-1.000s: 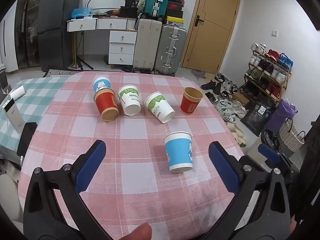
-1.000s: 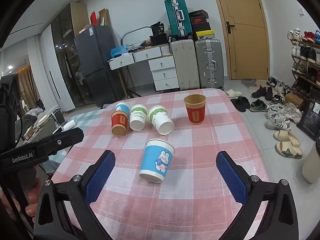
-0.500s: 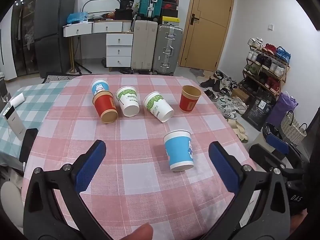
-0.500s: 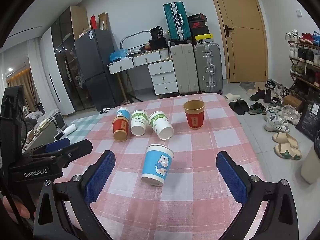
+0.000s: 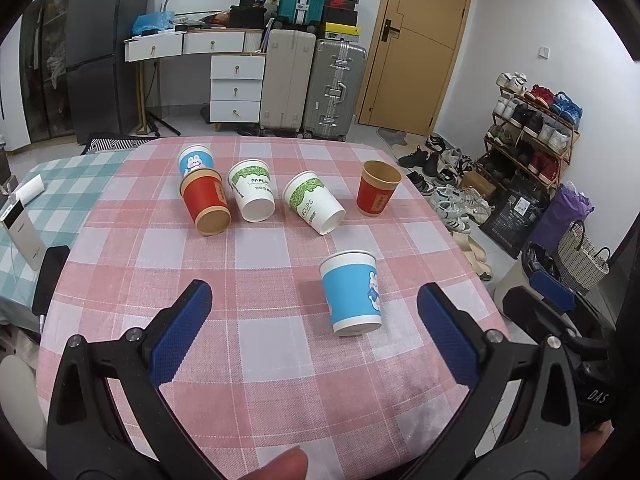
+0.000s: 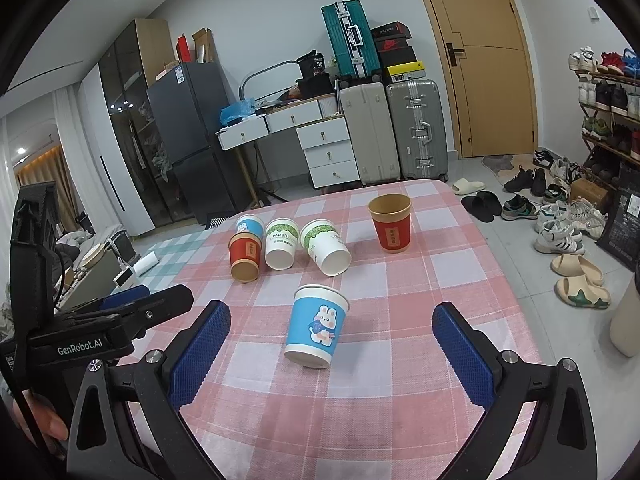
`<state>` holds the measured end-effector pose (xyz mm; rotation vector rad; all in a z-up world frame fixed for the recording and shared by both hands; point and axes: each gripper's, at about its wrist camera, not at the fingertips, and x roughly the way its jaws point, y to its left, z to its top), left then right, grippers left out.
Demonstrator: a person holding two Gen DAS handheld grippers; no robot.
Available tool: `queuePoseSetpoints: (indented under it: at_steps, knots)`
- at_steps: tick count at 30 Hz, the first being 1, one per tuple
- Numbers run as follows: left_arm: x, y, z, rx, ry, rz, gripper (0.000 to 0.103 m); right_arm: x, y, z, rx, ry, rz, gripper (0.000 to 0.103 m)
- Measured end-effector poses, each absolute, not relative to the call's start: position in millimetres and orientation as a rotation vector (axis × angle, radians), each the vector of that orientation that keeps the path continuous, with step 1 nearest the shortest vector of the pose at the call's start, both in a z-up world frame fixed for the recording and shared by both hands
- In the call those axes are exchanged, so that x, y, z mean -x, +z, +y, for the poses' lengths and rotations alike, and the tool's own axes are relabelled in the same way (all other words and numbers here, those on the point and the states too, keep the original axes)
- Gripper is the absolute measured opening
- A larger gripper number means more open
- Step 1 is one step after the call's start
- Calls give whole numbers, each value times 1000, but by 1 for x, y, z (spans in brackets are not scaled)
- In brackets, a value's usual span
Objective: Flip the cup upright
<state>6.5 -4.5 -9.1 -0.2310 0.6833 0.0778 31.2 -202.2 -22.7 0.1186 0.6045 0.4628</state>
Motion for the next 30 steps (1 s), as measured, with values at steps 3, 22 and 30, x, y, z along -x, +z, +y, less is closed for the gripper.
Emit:
queuePoseSetpoints:
  at_steps: [3, 22, 30]
  knots:
    - [-7, -10, -3, 246, 69, 684, 103, -31, -23, -203, -122, 465, 604, 103]
    - [-4, -5, -9, 240, 67, 674, 103, -28, -24, -199, -120, 471, 607, 103]
    - [-2, -4, -9, 243, 66, 674, 103, -28, -27, -197, -121, 469, 619, 103]
